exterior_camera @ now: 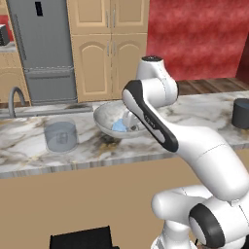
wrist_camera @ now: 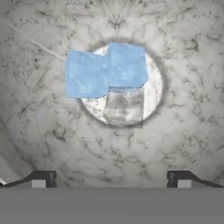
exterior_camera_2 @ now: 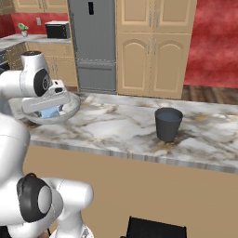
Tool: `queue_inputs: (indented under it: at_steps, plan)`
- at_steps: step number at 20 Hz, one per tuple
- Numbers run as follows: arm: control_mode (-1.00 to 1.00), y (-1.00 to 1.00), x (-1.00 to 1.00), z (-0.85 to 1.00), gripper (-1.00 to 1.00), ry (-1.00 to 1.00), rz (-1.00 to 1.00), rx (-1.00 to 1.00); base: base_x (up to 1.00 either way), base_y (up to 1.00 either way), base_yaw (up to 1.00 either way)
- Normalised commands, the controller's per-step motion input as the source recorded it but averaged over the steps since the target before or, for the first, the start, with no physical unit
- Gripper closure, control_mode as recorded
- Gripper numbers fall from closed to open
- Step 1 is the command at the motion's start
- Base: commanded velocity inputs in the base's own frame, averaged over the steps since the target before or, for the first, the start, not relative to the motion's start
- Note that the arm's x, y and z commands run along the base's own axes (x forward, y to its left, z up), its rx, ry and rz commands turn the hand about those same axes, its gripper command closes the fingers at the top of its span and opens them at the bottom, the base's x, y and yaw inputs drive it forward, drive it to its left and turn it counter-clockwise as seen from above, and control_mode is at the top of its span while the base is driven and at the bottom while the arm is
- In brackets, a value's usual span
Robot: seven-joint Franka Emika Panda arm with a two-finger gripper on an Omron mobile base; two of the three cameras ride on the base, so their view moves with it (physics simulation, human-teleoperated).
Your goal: There are four ice cubes in the ice bowl. Place two ice cubes in each glass of water.
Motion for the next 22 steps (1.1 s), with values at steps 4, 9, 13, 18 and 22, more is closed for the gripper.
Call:
queue_inputs:
  at_steps: [4,9,13,18,22]
  plan:
    - [-1.00,0.00,0.37,-0.01,-1.00,0.00,0.00,0.00,0.00,0.00,0.00]
    - [-1.00,0.02,0.07,-0.07,-1.00,0.00,0.00,-0.01,0.00,0.00,0.00]
    - [-1.00,0.09,0.00,-0.23,-1.00,0.00,0.00,-0.05,0.00,0.00,0.00]
    - [-1.00,0.07,0.02,-0.25,-1.00,0.00,0.00,-0.05,0.00,0.00,0.00]
    - [-1.00,0.00,0.23,-0.09,-1.00,0.00,0.00,0.00,0.00,0.00,0.00]
